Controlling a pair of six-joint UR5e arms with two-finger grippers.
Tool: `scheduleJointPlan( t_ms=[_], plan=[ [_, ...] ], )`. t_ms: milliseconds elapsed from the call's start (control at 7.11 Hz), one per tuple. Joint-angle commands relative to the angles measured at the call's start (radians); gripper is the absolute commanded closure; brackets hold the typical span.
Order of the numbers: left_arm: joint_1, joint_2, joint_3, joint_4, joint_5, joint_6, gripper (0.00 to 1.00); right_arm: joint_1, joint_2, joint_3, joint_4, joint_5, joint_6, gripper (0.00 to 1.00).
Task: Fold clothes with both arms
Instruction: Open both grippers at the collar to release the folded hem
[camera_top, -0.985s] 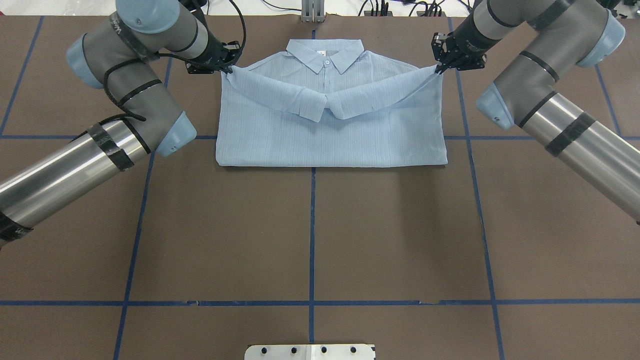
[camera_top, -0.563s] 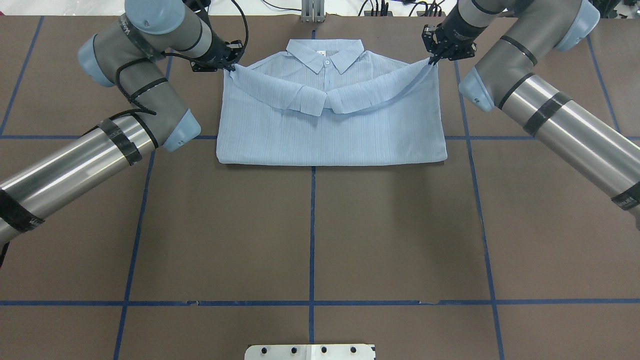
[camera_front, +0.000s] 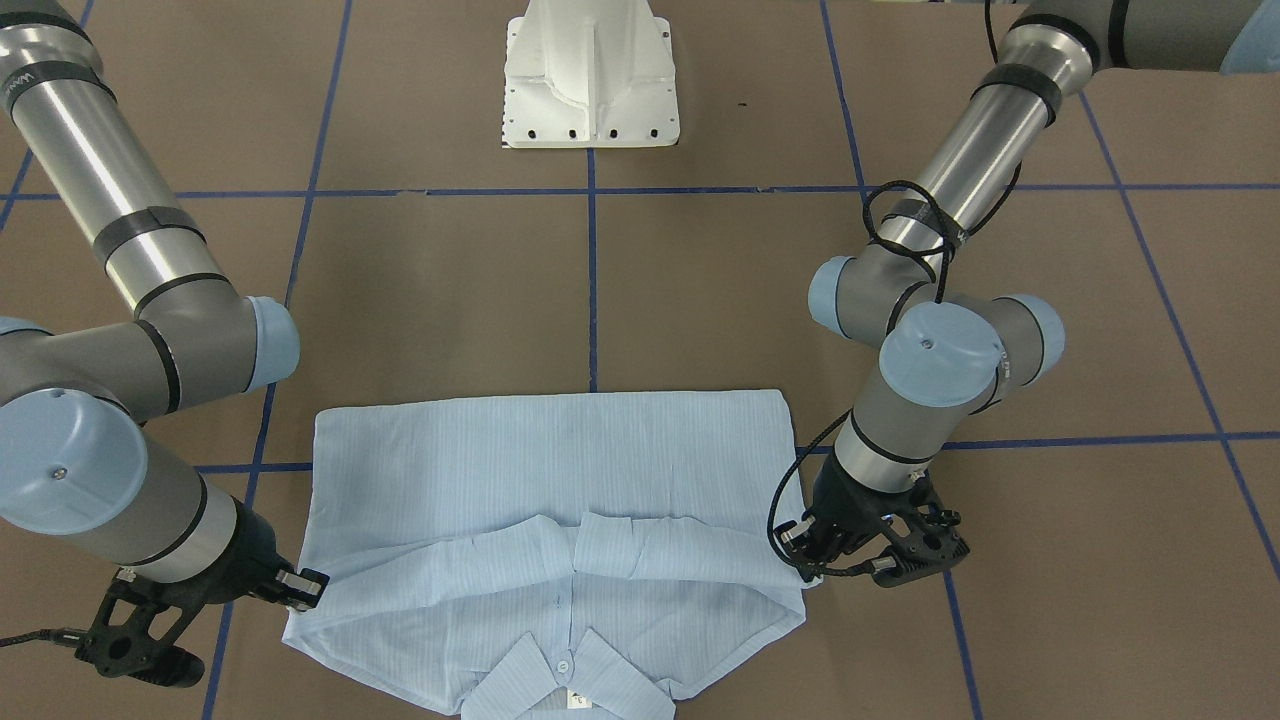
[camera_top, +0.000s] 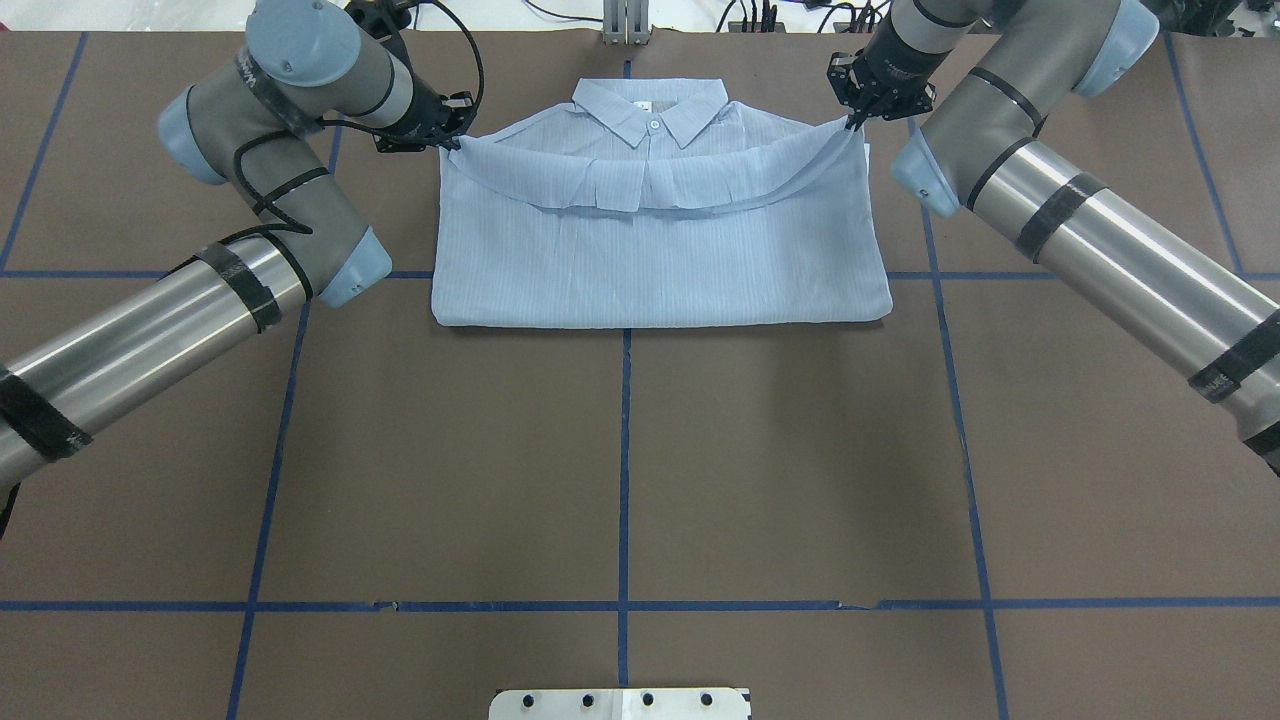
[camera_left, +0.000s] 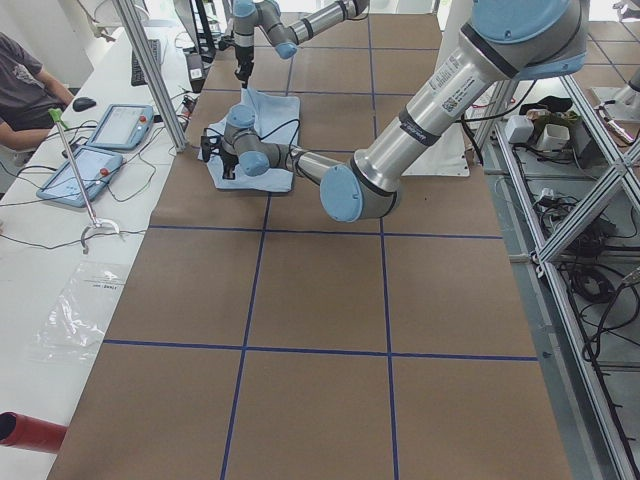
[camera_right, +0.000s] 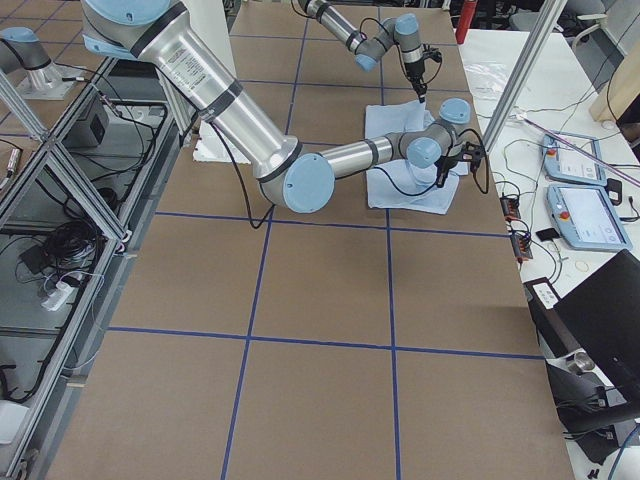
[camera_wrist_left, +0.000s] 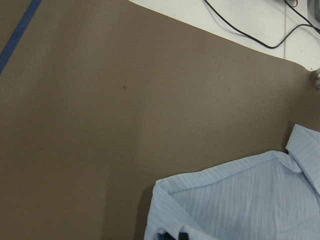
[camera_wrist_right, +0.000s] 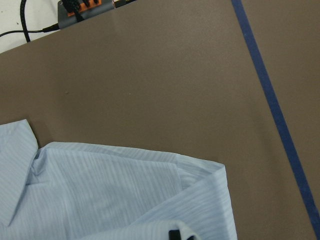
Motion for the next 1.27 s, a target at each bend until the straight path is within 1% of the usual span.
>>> scheduleJointPlan(
  t_ms=[0,141,281,422,563,703,844,985,1125],
  plan=[
    [0.001,-0.003,0.007,-0.003,0.0,0.0,1.0,-0.007,0.003,-0.01,0.0,-0.014,-0.007,1.0],
    [0.001,-0.006,0.006,-0.006,0.0,0.0,1.0,-0.007,0.004,-0.009,0.006,-0.015,-0.007,1.0],
    [0.001,-0.006,0.006,-0.024,0.0,0.003,0.08,-0.015,0.003,-0.007,0.03,-0.024,-0.007,0.14],
    [0.001,-0.009,0.003,-0.026,0.0,0.009,0.0,-0.033,-0.009,-0.003,0.061,-0.078,-0.022,0.0],
    [-0.006,-0.009,0.001,-0.025,0.0,0.023,0.0,-0.034,-0.034,0.01,0.064,-0.08,-0.101,0.0],
    [-0.028,-0.007,-0.002,-0.025,0.0,0.046,0.0,-0.034,-0.092,0.069,0.064,-0.077,-0.134,0.0],
    [-0.034,-0.006,-0.01,-0.015,-0.003,0.046,0.0,-0.034,-0.136,0.144,0.064,-0.074,-0.131,0.0],
    [-0.034,0.003,-0.046,-0.012,-0.004,0.046,0.0,-0.044,-0.19,0.234,0.066,-0.067,-0.127,0.0],
    [-0.034,0.005,-0.052,-0.011,-0.004,0.045,0.0,-0.088,-0.256,0.32,0.067,-0.064,-0.124,0.0]
  ],
)
